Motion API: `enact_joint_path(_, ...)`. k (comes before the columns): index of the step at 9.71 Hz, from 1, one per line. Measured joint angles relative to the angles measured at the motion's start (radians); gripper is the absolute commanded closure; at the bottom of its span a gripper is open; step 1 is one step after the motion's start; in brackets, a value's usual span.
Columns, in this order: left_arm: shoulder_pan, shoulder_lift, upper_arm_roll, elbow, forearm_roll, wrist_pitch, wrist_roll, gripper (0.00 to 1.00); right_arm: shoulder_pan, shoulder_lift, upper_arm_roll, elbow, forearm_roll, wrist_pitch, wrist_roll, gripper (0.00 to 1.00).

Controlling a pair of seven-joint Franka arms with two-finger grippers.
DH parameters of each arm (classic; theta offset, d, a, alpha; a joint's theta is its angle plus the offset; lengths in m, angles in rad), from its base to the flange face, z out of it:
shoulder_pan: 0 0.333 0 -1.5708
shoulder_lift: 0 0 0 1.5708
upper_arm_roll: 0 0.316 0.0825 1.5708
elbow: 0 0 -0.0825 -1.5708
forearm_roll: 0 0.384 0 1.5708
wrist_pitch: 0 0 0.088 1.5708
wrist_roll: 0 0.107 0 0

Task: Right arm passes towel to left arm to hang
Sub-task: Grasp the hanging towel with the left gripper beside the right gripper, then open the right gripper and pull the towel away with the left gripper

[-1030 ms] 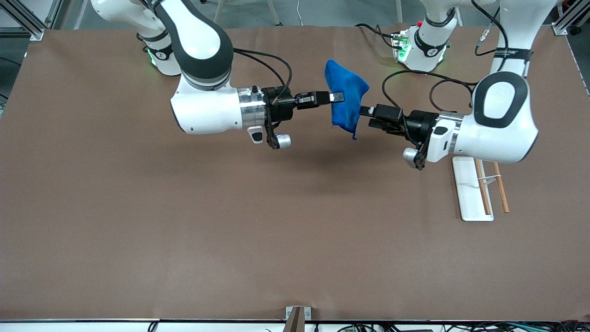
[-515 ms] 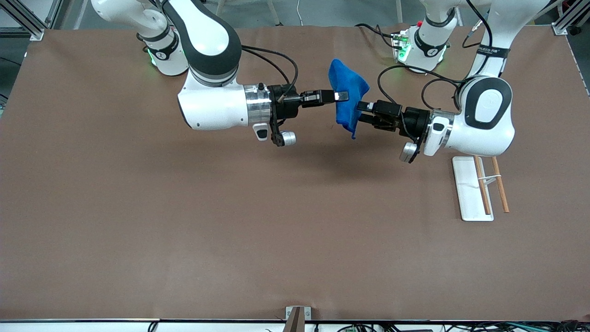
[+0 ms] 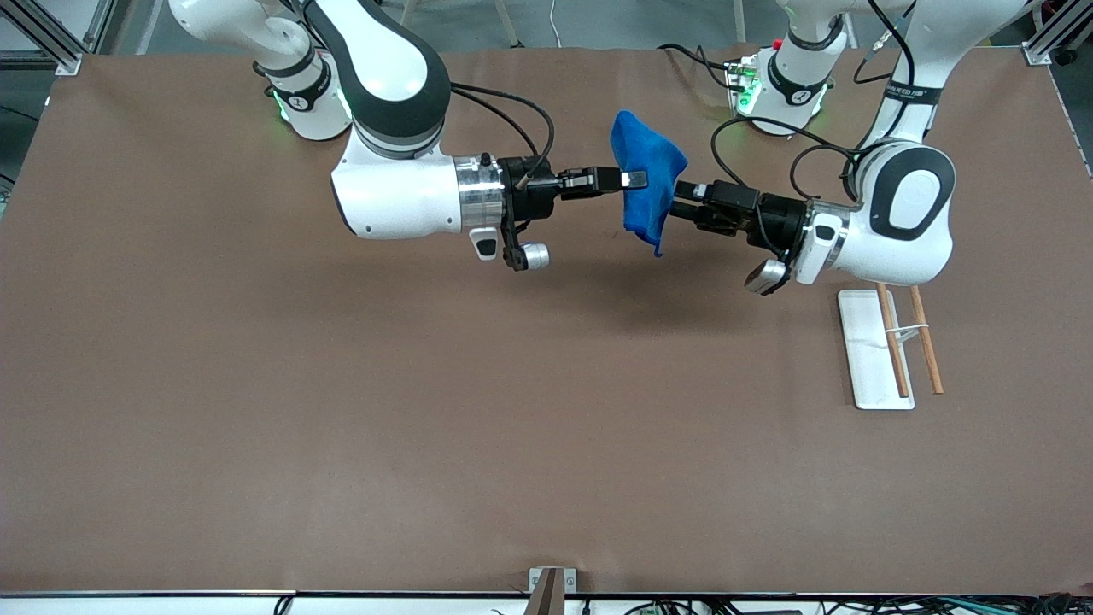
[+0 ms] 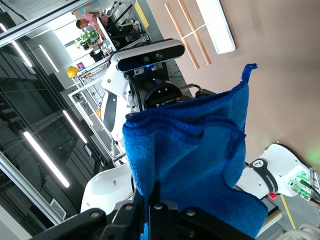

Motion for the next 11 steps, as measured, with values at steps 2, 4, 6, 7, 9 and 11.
enact_joint_path(2,0.002,0.0,-0.002,-0.026,-0.003,-0.001,0.034,0.09,0.003,0.0,0.0,0.0,0.0,0.001,0.0,0.98)
enact_joint_path(4,-0.002,0.001,-0.008,-0.073,-0.044,-0.001,0.076,0.13,0.007,0.0,0.0,0.0,0.0,0.017,0.0,0.98)
enact_joint_path(6,-0.004,0.001,-0.031,-0.099,-0.091,-0.002,0.099,0.17,0.011,0.0,0.0,0.0,0.0,0.025,0.0,0.98)
enact_joint_path(7,-0.005,0.0,-0.043,-0.107,-0.114,-0.002,0.115,0.19,0.013,0.0,0.0,0.0,0.0,0.026,0.0,0.98)
enact_joint_path(9,-0.005,0.001,-0.051,-0.14,-0.144,-0.002,0.176,0.47,0.013,0.0,0.0,0.0,0.0,0.027,0.0,0.98)
enact_joint_path(11,-0.002,0.0,-0.051,-0.148,-0.146,-0.002,0.195,0.82,0.013,0.0,0.0,0.0,0.0,0.027,0.0,0.98)
